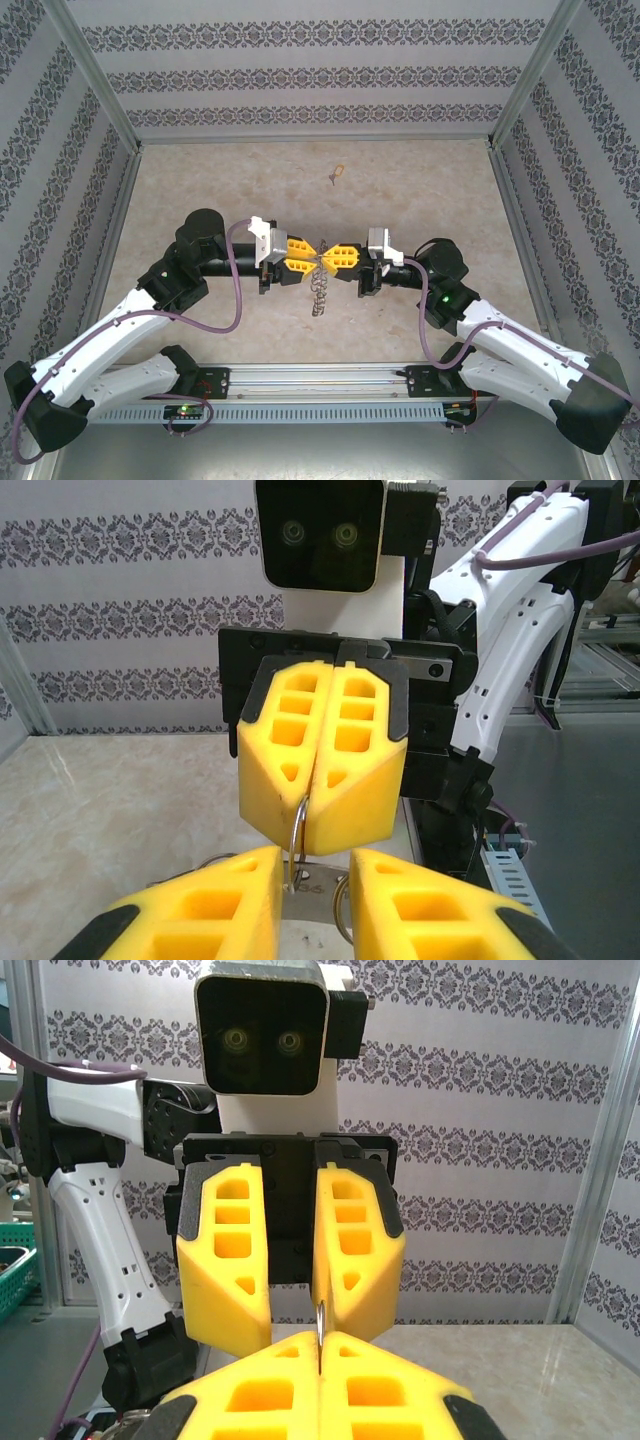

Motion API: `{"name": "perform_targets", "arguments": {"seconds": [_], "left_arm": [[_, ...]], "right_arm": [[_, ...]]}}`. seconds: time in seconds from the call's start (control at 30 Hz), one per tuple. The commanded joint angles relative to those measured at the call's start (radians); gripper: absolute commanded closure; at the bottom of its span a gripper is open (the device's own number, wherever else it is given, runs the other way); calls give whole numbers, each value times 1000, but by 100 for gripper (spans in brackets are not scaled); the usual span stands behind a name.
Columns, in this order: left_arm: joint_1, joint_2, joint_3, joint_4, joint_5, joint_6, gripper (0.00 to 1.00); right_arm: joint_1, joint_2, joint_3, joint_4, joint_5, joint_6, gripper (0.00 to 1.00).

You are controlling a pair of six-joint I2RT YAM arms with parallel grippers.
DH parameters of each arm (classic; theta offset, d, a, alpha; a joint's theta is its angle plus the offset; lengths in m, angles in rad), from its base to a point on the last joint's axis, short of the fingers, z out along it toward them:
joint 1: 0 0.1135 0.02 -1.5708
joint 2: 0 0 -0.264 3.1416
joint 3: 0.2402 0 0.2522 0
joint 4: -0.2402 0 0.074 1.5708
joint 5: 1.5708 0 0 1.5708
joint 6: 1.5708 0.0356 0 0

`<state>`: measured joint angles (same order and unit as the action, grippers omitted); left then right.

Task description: Put the keys on the keyring

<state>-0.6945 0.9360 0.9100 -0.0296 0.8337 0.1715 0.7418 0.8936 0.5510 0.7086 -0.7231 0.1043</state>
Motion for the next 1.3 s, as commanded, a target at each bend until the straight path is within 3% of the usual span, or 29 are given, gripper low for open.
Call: {"name": "perform_targets", "arguments": {"seconds": [0.0,0.23,0.3,0.4,0.43,0.6,0.77,0.83,0.93,1.07,1.27], "left_arm": [[-14,3,30,37,24,-5,77],[-15,15,24,45,17,-1,89],[-14,14,17,65,22,-7,100],[-14,11,15,57,18,1,100],[-14,9,13,48,11,9,100],[-14,-8,10,-25,-41,57,100],[-14,-18,7,-70,-98,82,100],[-15,-18,5,-89,-137,83,100],[-14,-18,-6,-108,-214,66,100],[-14,-13,-31,-116,-299,31,100],[-13,11,-61,-106,-405,-5,100]], "right_arm": [[-3,-4,-5,77,-16,11,100],[-3,2,-5,85,-27,18,100],[-3,2,-6,70,-26,15,100],[-11,-27,-7,2,-8,-2,100],[-17,-39,-7,-28,0,-7,96],[-44,-139,-5,-231,114,-69,59],[-131,-151,47,-388,219,-62,46],[-192,-95,98,-442,234,-32,42],[-297,43,222,-541,238,10,27],[-426,303,447,-718,238,61,19],[-465,733,861,-1042,333,-89,14]]}}
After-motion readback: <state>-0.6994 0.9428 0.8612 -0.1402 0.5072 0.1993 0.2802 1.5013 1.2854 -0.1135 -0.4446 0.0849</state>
